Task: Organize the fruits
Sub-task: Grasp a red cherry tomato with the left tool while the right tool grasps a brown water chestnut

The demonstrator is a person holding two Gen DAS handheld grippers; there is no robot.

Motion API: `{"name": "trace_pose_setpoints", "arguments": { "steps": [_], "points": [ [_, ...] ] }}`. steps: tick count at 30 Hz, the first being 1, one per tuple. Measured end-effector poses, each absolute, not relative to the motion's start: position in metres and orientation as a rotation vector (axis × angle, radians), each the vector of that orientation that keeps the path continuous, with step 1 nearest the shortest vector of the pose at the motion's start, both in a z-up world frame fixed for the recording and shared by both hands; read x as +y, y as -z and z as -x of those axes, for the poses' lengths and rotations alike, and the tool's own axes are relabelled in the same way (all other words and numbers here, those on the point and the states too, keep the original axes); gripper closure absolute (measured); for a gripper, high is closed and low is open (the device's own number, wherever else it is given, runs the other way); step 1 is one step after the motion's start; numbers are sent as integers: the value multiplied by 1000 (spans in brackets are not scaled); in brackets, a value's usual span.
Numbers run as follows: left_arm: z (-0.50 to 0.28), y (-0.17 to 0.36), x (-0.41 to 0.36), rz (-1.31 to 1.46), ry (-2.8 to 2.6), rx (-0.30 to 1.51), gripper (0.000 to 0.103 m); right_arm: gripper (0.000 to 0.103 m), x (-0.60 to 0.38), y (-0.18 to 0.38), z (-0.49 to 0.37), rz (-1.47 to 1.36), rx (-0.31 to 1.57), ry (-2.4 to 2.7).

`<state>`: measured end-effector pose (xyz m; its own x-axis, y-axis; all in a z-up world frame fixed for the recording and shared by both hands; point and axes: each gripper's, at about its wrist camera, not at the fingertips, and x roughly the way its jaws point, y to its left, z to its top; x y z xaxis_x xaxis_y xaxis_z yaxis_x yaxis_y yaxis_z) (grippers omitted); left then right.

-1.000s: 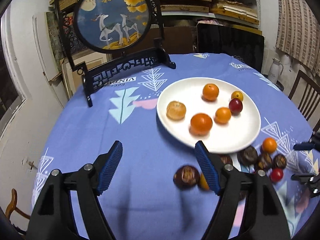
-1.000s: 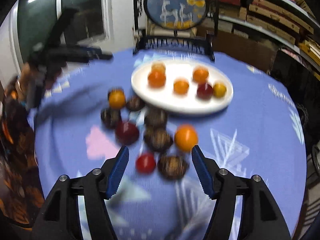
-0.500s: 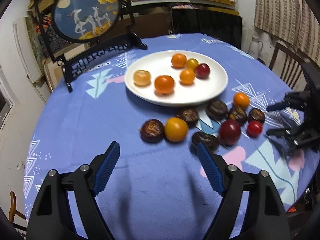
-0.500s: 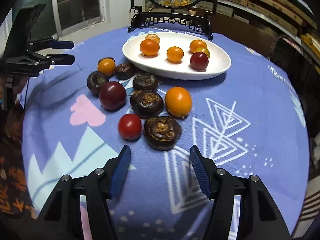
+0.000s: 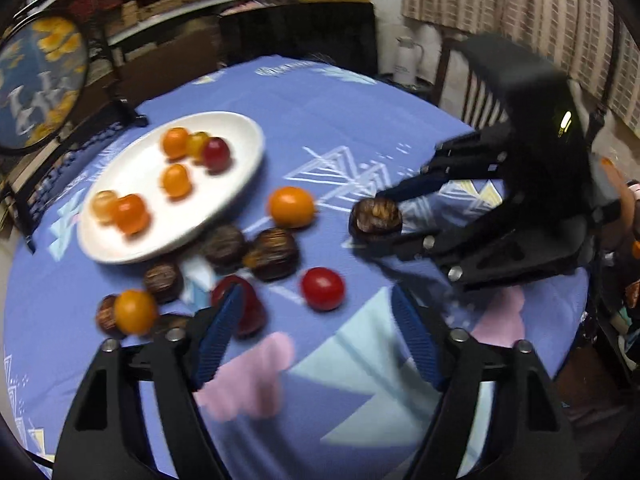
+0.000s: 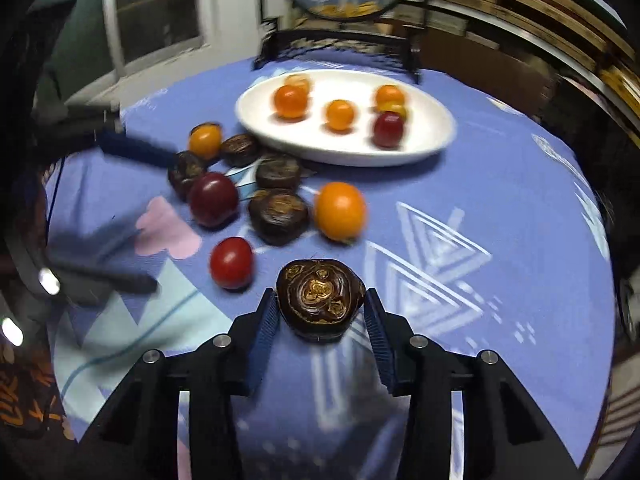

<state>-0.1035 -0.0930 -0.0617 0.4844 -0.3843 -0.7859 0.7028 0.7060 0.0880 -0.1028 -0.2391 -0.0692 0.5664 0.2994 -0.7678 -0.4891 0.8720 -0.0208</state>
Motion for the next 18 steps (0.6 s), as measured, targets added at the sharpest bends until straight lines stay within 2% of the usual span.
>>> {"name": "trace_pose_setpoints", "arguments": {
  "steps": [5, 11, 12, 14, 18],
  "points": [
    [92, 79, -114, -449, 657, 873, 43, 59, -259, 72, 110, 207, 851, -446],
    [69, 92, -124, -420, 602, 931, 61, 59, -262, 76, 110, 181, 845, -458],
    [69, 94, -124, -423, 602, 933, 68, 59, -263, 76, 111, 178, 842, -459],
    [68, 95, -123, -427, 590, 929, 73, 59, -264, 74, 111, 171, 836, -462],
    [74, 90, -115, -424, 609, 920, 73, 59, -265, 74, 114, 172, 835, -461]
  ]
}}
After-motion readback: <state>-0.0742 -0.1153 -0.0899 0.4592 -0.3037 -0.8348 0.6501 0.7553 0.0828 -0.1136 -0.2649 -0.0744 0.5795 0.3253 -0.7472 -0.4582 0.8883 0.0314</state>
